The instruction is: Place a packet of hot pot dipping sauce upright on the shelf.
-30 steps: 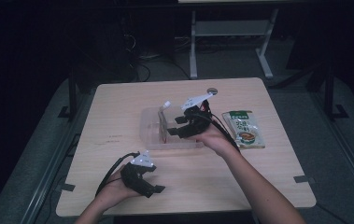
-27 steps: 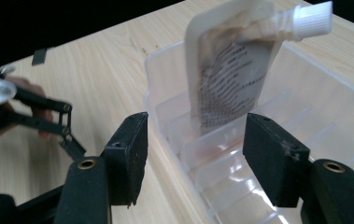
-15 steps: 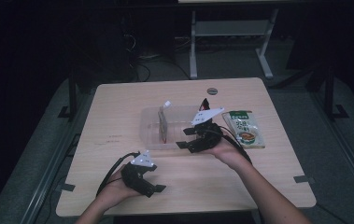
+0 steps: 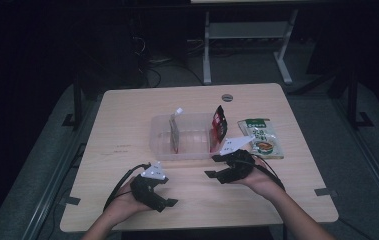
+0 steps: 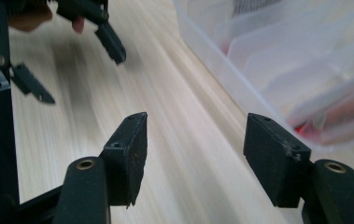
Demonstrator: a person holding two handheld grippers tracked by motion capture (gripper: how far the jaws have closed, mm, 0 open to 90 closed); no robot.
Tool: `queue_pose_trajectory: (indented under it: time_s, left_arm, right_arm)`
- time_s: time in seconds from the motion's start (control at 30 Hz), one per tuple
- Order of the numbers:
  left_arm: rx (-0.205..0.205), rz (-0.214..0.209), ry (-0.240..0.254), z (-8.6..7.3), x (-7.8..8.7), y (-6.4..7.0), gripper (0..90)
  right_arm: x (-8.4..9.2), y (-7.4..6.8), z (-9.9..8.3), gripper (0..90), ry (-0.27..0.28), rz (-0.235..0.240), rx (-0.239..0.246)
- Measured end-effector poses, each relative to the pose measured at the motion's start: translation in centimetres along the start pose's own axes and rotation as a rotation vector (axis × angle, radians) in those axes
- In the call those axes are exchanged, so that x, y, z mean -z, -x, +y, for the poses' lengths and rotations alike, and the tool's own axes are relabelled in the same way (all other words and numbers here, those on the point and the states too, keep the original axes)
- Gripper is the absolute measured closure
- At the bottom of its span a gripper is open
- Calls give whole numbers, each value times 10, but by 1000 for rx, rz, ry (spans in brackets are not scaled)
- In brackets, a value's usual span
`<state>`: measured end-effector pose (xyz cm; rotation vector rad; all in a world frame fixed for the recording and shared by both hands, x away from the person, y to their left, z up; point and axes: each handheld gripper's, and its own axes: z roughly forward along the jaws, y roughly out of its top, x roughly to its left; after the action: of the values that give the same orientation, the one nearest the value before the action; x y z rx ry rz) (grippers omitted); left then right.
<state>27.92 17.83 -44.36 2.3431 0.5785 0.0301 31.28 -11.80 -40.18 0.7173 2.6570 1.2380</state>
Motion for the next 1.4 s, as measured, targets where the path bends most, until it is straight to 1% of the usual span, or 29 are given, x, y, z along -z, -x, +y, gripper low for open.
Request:
queue_pose_trajectory:
  time_s: [0.13, 0.17, 0.2, 0.33, 0.4, 0.47, 0.5, 0.6, 0.7, 0.73, 0.77, 0.8, 0.83, 0.93, 0.97, 1.0, 1.07, 1.1, 1.13, 1.17, 1.2, 1.23, 1.3, 1.33, 1.37, 1.4]
  left_arm:
    - [5, 4, 0, -1, 1, -1, 155]
    - [14, 1, 0, -1, 1, 0, 156]
    - [5, 5, 3, -1, 1, -1, 156]
    - [1, 9, 1, -1, 1, -2, 156]
    - [1, 10, 1, 0, 1, -1, 156]
    - [-9, 11, -3, 0, 1, -2, 156]
    - [-11, 11, -4, 0, 1, -2, 156]
    - [-3, 8, -1, -1, 0, -2, 156]
    - [-4, 8, -6, 0, 1, -3, 156]
    - [-5, 6, -11, 0, 1, -3, 156]
    - [-6, 6, -8, 0, 0, -2, 156]
    - [-12, 4, -16, 0, 0, -3, 156]
    - [2, 1, -10, 0, 0, -2, 156]
    - [0, 3, -9, 0, -1, -2, 156]
    - [-2, 4, -9, 1, -1, -2, 156]
    - [-2, 5, -9, 1, -1, -2, 156]
    - [1, 1, -10, 1, -2, -2, 156]
    - [1, -1, -13, 1, -3, -2, 156]
    - [-7, -1, -21, 1, -3, -2, 156]
    - [-10, 0, -21, 1, -3, -2, 156]
    - [-2, -3, -17, 1, -4, -1, 156]
    - [-4, -3, -16, 1, -5, -1, 156]
    - [-6, -3, -17, 2, -5, -2, 156]
    - [-6, -2, -19, 2, -6, -2, 156]
    - [-6, -3, -19, 2, -6, -2, 156]
    - [-6, -3, -19, 2, -6, -2, 156]
  right_arm:
    - [5, -1, -13, 394, -15, -8, -6]
    - [7, 0, -15, 394, -17, -10, -9]
    - [9, 0, -19, 394, -20, -9, -19]
    - [13, 6, -34, 394, -54, -53, -26]
    - [14, 14, -37, 394, -53, -68, -42]
    - [16, 22, -40, 395, -43, -85, -56]
    - [17, 26, -41, 395, -49, -90, -68]
    - [20, 38, -44, 395, -45, -116, -94]
    - [23, 52, -47, 399, -43, -157, -119]
    - [23, 56, -48, 407, -45, -184, -118]
    - [23, 61, -49, 417, -43, -199, -130]
    - [24, 65, -50, 431, -38, -202, -142]
    - [25, 70, -51, 444, -35, -215, -147]
    - [28, 83, -51, 491, -24, -253, -178]
    - [29, 88, -52, 537, -13, -265, -191]
    - [30, 93, -52, 563, -11, -264, -212]
    - [32, 105, -52, 624, -17, -298, -213]
    - [33, 111, -52, 667, -20, -303, -220]
    - [34, 120, -53, 701, -12, -309, -237]
    - [35, 129, -55, 738, -19, -326, -240]
    - [35, 133, -55, 755, -23, -336, -247]
    - [36, 138, -56, 771, -23, -346, -253]
    - [36, 149, -58, 831, -15, -364, -268]
    - [36, 155, -61, 852, -9, -364, -287]
    - [36, 158, -63, 884, -11, -371, -294]
    - [36, 162, -64, 896, -29, -379, -300]
